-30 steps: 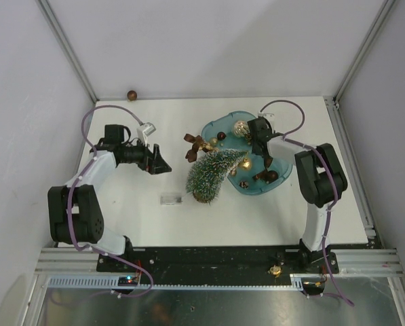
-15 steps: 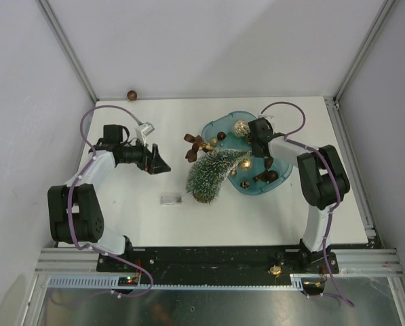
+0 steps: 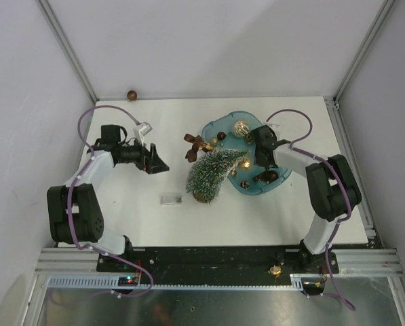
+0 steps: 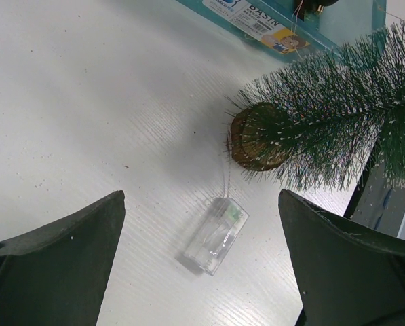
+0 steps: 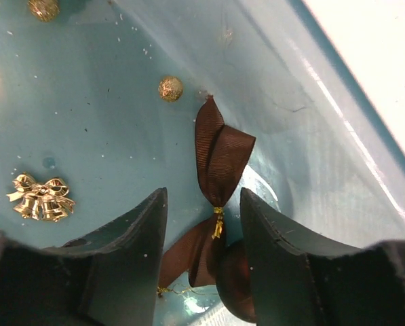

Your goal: Decorate the small christmas tree

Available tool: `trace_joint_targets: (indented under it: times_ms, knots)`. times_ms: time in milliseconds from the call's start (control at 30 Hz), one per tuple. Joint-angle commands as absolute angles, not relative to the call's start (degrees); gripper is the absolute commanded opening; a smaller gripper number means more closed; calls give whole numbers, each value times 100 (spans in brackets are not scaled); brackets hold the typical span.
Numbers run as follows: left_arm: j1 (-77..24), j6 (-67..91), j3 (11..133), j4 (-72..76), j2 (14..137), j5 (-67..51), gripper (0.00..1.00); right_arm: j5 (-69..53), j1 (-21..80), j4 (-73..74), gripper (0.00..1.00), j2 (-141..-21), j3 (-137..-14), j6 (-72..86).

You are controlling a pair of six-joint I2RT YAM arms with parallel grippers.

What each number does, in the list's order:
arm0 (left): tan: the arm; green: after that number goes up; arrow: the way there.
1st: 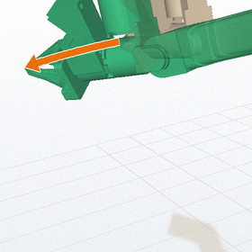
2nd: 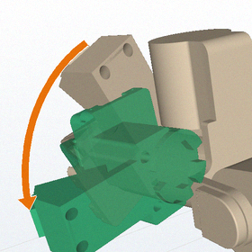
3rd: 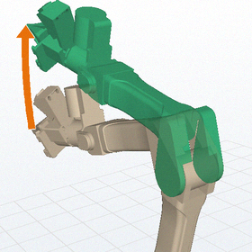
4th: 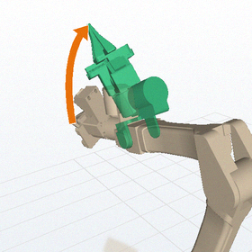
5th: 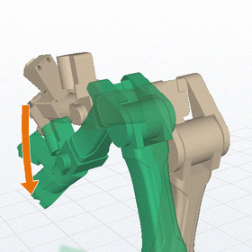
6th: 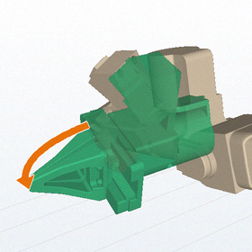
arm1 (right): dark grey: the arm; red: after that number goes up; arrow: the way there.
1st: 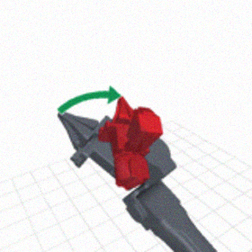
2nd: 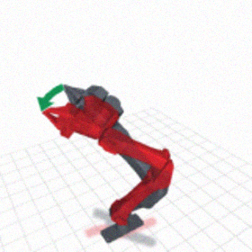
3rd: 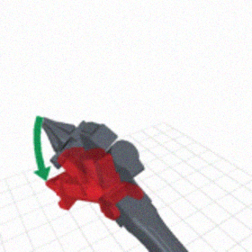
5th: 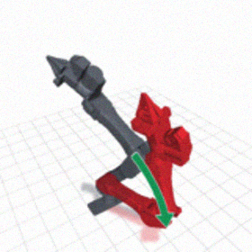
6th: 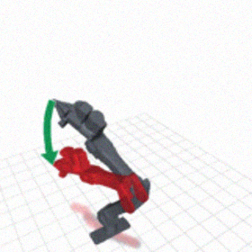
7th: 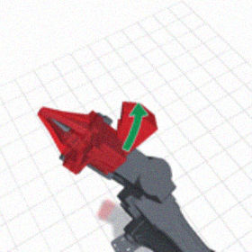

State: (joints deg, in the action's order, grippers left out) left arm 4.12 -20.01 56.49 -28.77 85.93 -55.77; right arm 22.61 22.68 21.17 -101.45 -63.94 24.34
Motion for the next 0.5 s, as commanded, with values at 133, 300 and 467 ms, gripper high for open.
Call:
trace_joint_targets:
  times_ms: [133,300,467]
  knots:
    - [621,-2165,5570,-2770,8201,-5711,100,2116,2300,1750,39,-10668,-6398,2597]
    - [699,-2104,5556,-2772,8004,-5678,100,1920,2231,1574,13,-10450,-6395,2557]
    - [746,-2001,5559,-2771,7693,-5678,100,1836,2199,1457,0,-9612,-6410,2405]
